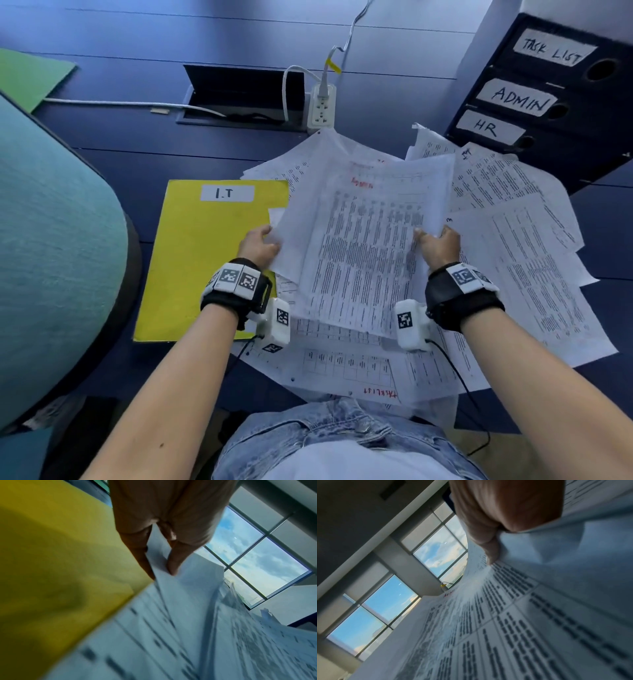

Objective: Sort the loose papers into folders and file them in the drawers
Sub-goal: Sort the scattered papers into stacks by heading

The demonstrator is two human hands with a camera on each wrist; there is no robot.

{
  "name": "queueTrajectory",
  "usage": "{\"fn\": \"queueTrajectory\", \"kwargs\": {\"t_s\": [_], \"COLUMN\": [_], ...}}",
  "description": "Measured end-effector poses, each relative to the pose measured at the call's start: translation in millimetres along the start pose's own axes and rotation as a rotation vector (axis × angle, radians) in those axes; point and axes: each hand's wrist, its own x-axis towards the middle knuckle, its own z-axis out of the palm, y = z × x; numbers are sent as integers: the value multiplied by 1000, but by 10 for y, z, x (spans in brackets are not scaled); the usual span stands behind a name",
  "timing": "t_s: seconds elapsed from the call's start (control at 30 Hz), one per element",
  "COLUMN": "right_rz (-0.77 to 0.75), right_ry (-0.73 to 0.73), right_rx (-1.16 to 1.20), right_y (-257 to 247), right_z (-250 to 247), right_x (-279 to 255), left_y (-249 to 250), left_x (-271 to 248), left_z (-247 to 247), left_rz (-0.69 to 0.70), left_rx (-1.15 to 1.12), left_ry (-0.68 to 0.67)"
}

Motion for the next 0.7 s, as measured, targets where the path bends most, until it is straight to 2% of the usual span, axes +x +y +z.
{"fn": "queueTrajectory", "kwargs": {"t_s": [0.1,0.17,0.23,0.27,0.3,0.37,0.43,0.5,0.57,0.63,0.7], "right_rz": [-5,-19,-29,-28,-22,-22,-50,-78,-106,-90,50], "right_ry": [84,88,14,-34,-76,-121,-75,54,128,20,-246], "right_rx": [-24,-44,-43,-36,-35,-33,-71,-107,-37,246,491], "right_y": [-11,-28,-25,-19,-24,-54,-90,-192,-331,-463,-549], "right_z": [-102,-154,-164,-155,-146,-121,-90,-98,-146,-204,-279], "right_x": [80,107,139,163,168,135,120,78,15,-29,-107], "left_y": [63,170,332,420,516,695,816,809,696,530,390], "left_x": [17,31,14,10,-9,-39,-95,-134,-122,-62,-37], "left_z": [-152,-288,-451,-531,-602,-715,-765,-724,-637,-541,-441], "left_rz": [-4,71,266,395,515,729,823,769,684,595,505], "left_rx": [70,84,25,-14,-49,-166,-307,-319,-176,-65,52], "left_ry": [220,390,593,662,670,533,287,47,-82,-191,-293]}}
